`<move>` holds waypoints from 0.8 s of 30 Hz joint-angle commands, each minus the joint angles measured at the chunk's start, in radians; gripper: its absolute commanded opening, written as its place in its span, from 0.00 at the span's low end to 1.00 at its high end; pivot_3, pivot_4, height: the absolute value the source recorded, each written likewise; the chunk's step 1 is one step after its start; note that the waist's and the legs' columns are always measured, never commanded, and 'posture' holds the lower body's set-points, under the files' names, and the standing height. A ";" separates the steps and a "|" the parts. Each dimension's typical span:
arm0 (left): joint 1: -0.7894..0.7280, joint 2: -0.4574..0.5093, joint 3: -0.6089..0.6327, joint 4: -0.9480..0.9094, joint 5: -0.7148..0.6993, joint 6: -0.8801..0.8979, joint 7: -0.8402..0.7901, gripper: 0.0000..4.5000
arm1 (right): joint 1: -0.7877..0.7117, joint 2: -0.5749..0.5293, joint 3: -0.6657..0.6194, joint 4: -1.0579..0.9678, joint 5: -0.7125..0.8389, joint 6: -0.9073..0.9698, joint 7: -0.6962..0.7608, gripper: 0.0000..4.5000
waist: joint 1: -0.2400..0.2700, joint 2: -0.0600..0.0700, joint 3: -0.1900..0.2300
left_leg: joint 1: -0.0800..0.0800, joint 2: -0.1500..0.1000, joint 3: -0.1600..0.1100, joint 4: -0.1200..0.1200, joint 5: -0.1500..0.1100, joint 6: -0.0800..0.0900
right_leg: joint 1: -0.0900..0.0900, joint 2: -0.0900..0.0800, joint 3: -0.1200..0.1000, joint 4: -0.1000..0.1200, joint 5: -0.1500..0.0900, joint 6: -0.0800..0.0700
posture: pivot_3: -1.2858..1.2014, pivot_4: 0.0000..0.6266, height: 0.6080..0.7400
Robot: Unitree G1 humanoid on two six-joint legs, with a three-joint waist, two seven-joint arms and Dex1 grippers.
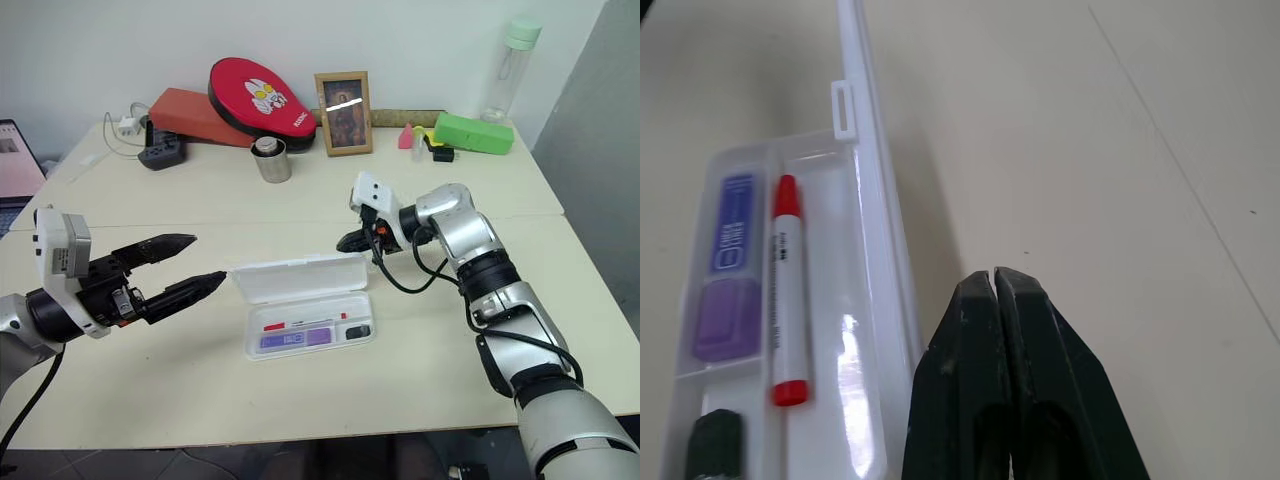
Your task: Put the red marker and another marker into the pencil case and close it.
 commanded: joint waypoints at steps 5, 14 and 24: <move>-0.003 0.032 -0.015 -0.025 0.001 -0.012 -0.035 1.00 | 0.101 -0.051 0.009 -0.294 0.071 0.032 0.090 0.01 | 0.000 0.000 0.000 | 0.000 0.000 0.000 0.000 0.000 0.000 | 0.000 0.000 0.000 0.000 0.000 0.000 | 0.52 0.24 1.00; 0.023 0.059 -0.062 -0.048 0.000 -0.015 -0.124 1.00 | 0.238 -0.082 0.126 -0.413 -0.008 -0.031 0.055 0.01 | 0.000 0.000 0.000 | 0.001 0.000 0.000 0.000 0.000 0.000 | 0.001 0.000 0.000 0.000 0.000 0.000 | 0.52 0.24 1.00; 0.060 0.111 -0.117 -0.047 0.047 -0.031 -0.233 1.00 | 0.286 -0.055 0.217 -0.289 -0.144 -0.092 -0.056 0.01 | -0.001 0.000 0.000 | 0.007 0.001 0.001 -0.001 0.000 0.000 | 0.006 0.001 0.001 -0.001 0.000 0.000 | 0.52 0.24 1.00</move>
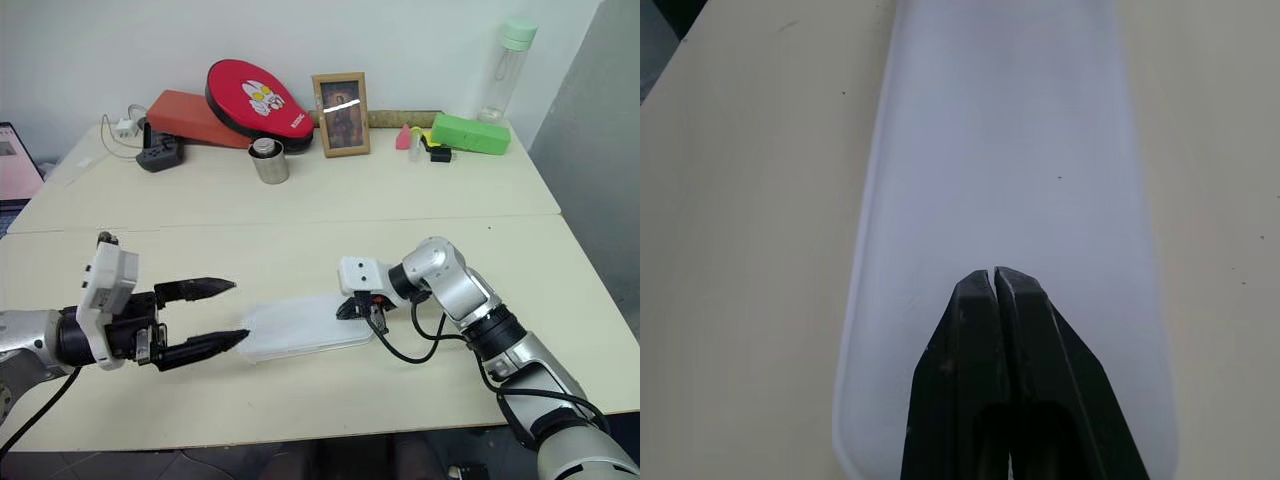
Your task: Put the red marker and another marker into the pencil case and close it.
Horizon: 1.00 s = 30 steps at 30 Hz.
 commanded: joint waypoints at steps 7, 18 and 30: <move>-0.027 0.015 -0.018 -0.006 0.022 -0.026 -0.018 1.00 | 0.043 -0.015 0.038 0.044 -0.067 -0.008 -0.043 0.01 | 0.000 0.000 0.000 | 0.008 0.000 0.002 -0.001 0.000 0.000 | 0.005 0.001 0.006 0.000 0.000 0.000 | 0.52 0.24 1.00; -0.134 -0.087 -0.002 0.150 0.108 -0.038 0.205 1.00 | 0.081 -0.017 -0.364 -0.151 0.310 0.237 -0.098 0.01 | 0.004 0.000 0.000 | 0.005 0.000 0.002 -0.001 0.000 0.000 | 0.003 0.000 0.007 0.000 0.000 0.000 | 0.52 0.24 1.00; -0.176 -0.033 0.004 0.519 0.319 -0.217 0.138 1.00 | 0.122 -0.231 -0.518 -0.145 0.290 0.366 -0.298 0.55 | -0.001 0.000 0.000 | 0.004 0.000 0.005 -0.003 -0.001 0.000 | 0.000 0.000 0.010 0.000 0.000 0.000 | 0.52 0.24 1.00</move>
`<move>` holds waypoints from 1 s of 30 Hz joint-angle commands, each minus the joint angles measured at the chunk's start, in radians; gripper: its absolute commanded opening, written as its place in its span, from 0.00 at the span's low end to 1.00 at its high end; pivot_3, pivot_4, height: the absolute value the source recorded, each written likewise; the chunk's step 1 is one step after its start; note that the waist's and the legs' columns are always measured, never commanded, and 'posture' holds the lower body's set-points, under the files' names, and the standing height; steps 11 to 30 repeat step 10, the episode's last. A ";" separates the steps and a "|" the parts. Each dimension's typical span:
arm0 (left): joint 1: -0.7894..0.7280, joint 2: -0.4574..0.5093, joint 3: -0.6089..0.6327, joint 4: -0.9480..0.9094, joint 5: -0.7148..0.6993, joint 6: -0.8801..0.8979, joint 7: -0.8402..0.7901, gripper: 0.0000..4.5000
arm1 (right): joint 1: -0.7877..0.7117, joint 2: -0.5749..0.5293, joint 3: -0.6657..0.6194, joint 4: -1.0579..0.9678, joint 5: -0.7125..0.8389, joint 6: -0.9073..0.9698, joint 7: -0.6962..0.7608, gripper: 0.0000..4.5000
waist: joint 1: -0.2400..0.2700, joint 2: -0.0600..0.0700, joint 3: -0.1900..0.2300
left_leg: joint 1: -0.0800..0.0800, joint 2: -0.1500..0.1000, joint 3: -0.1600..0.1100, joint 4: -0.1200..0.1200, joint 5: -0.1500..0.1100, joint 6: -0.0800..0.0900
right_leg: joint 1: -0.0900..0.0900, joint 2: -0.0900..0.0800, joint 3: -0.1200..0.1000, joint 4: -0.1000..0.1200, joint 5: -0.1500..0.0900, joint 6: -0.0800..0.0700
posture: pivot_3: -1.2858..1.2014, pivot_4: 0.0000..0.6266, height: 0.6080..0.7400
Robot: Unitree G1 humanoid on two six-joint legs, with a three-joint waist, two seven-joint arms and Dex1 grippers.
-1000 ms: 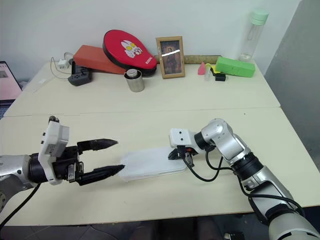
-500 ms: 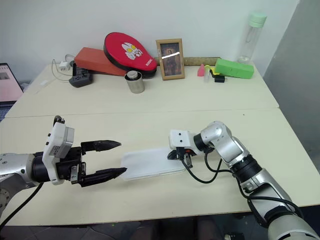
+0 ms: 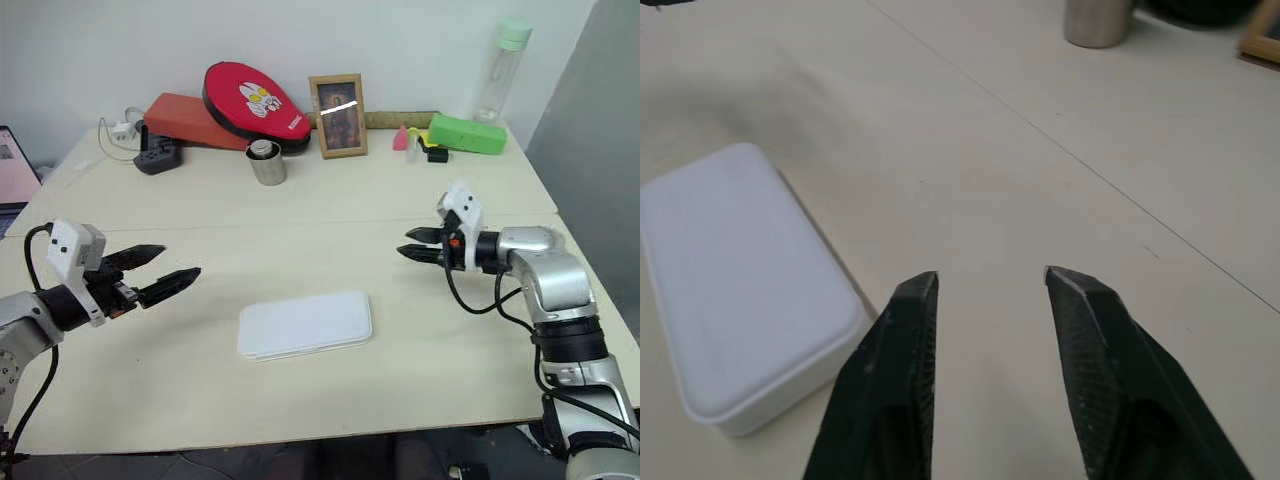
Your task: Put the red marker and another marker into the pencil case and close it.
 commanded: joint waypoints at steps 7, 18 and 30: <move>-0.100 0.029 -0.026 0.170 0.090 -0.108 -0.080 1.00 | 0.040 -0.067 -0.049 -0.068 0.026 0.030 -0.070 0.93 | 0.003 0.000 0.000 | -0.001 0.000 0.000 0.000 0.000 0.000 | 0.000 0.000 0.000 -0.001 0.000 0.000 | 0.52 0.24 1.00; -0.109 0.033 -0.035 0.183 0.117 -0.116 -0.076 1.00 | 0.051 -0.073 -0.051 -0.090 0.036 0.045 -0.077 0.99 | 0.003 0.000 0.000 | -0.001 0.000 0.000 0.000 0.000 0.000 | 0.000 -0.001 0.000 -0.001 0.000 0.000 | 0.52 0.24 1.00; -0.109 0.033 -0.035 0.183 0.117 -0.116 -0.076 1.00 | 0.051 -0.073 -0.051 -0.090 0.036 0.045 -0.077 0.99 | 0.003 0.000 0.000 | -0.001 0.000 0.000 0.000 0.000 0.000 | 0.000 -0.001 0.000 -0.001 0.000 0.000 | 0.52 0.24 1.00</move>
